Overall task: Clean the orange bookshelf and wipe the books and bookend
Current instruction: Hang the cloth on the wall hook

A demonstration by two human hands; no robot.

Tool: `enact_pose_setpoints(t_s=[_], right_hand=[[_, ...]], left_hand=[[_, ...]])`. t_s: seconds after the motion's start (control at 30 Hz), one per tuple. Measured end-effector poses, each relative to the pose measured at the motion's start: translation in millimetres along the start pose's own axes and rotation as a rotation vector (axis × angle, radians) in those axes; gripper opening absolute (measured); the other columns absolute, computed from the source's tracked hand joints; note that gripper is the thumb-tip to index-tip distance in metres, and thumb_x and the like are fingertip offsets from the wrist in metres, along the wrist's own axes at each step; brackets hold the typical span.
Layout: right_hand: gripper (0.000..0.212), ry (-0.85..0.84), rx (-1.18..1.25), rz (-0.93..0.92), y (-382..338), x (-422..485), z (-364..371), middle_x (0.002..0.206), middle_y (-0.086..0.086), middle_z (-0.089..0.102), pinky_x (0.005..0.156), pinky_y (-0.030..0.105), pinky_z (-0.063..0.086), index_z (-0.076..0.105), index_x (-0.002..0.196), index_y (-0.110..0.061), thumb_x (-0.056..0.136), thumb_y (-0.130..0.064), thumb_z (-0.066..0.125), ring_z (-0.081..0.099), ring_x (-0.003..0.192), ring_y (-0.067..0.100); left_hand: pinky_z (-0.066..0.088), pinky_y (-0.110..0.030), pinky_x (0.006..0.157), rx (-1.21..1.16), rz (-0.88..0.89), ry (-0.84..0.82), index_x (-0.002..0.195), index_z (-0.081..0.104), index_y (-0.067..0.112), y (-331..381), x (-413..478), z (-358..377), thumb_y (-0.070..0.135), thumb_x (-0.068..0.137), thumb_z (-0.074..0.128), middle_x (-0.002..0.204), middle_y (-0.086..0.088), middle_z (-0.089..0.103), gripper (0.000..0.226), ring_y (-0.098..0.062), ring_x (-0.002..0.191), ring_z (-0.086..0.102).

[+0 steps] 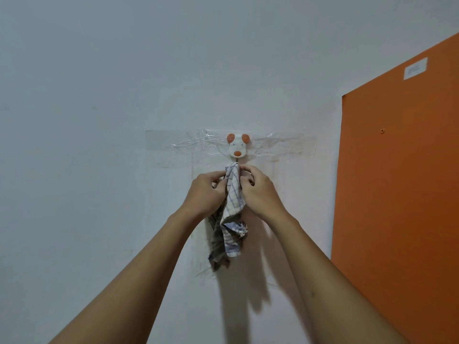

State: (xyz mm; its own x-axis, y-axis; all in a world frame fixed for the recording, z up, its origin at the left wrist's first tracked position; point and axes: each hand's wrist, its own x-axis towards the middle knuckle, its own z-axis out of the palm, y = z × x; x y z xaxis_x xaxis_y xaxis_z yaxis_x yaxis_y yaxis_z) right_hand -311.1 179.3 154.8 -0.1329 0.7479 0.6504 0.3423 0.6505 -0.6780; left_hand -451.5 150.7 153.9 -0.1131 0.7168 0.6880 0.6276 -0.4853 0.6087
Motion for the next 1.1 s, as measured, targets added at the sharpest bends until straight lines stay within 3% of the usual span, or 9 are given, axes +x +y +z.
enact_pose_setpoints(t_s=[0.1,0.2,0.4,0.57,0.7,0.83,1.1], right_hand=[[0.03,0.03,0.038,0.049,1.4,-1.7,0.5,0.115,-0.007,0.067,0.084,0.023,0.048,0.064,0.122,-0.024,0.101,-0.025,0.044,0.061,0.104,0.009],[0.029,0.103,0.005,0.053,0.6,-4.1,-1.0,0.113,-0.006,0.067,0.083,0.026,0.046,0.065,0.119,-0.021,0.102,-0.029,0.043,0.059,0.101,0.01],[0.03,0.173,-0.143,0.016,0.8,-6.7,-3.7,0.113,-0.006,0.066,0.087,0.033,0.05,0.065,0.118,-0.027,0.101,-0.038,0.043,0.059,0.101,0.012],[0.033,0.175,-0.268,-0.011,-2.2,-10.0,-5.1,0.122,-0.007,0.061,0.088,0.037,0.05,0.06,0.123,-0.032,0.101,-0.047,0.041,0.059,0.106,0.014],[0.04,0.258,-0.349,-0.058,-9.8,-13.5,-7.6,0.132,-0.003,0.056,0.097,0.042,0.047,0.055,0.133,-0.028,0.101,-0.046,0.04,0.055,0.117,0.018],[0.04,0.258,-0.441,-0.105,-19.3,-13.0,-13.0,0.136,0.0,0.054,0.1,0.041,0.041,0.053,0.136,-0.027,0.101,-0.042,0.04,0.051,0.123,0.021],[0.041,0.206,-0.477,-0.096,-17.0,-14.9,-8.2,0.137,-0.001,0.054,0.101,0.041,0.039,0.052,0.136,-0.029,0.1,-0.044,0.041,0.05,0.124,0.02]], left_hand=[[0.051,-0.018,0.06,-0.02,-0.046,0.048,0.123,0.068,0.026,-0.6,-1.9,-1.0,0.027,0.1,0.054,0.083,0.014,0.063,0.027,-0.002,0.072,0.06],[0.043,-0.014,0.062,-0.026,-0.055,0.073,0.121,0.068,0.023,1.2,-3.3,-0.5,0.031,0.099,0.056,0.086,0.015,0.059,0.027,0.001,0.077,0.057],[0.051,-0.028,0.074,0.039,-0.046,0.079,0.123,0.067,0.024,1.9,-4.1,-3.5,0.036,0.095,0.058,0.102,0.001,0.065,0.032,-0.011,0.085,0.063],[0.05,-0.028,0.077,0.121,-0.018,0.028,0.129,0.063,0.026,5.4,-2.4,-5.8,0.035,0.095,0.058,0.111,-0.002,0.066,0.035,-0.015,0.092,0.064],[0.053,-0.039,0.092,0.158,-0.008,0.093,0.133,0.058,0.023,12.3,-4.7,-10.7,0.038,0.095,0.057,0.122,-0.003,0.059,0.041,-0.019,0.106,0.061],[0.052,-0.042,0.095,0.212,0.04,0.148,0.137,0.054,0.026,21.3,-2.6,-16.3,0.041,0.095,0.056,0.13,-0.001,0.055,0.045,-0.02,0.114,0.057],[0.05,-0.04,0.096,0.237,0.041,0.109,0.134,0.057,0.028,23.0,-2.7,-17.9,0.038,0.094,0.057,0.126,0.002,0.059,0.041,-0.017,0.112,0.058]])
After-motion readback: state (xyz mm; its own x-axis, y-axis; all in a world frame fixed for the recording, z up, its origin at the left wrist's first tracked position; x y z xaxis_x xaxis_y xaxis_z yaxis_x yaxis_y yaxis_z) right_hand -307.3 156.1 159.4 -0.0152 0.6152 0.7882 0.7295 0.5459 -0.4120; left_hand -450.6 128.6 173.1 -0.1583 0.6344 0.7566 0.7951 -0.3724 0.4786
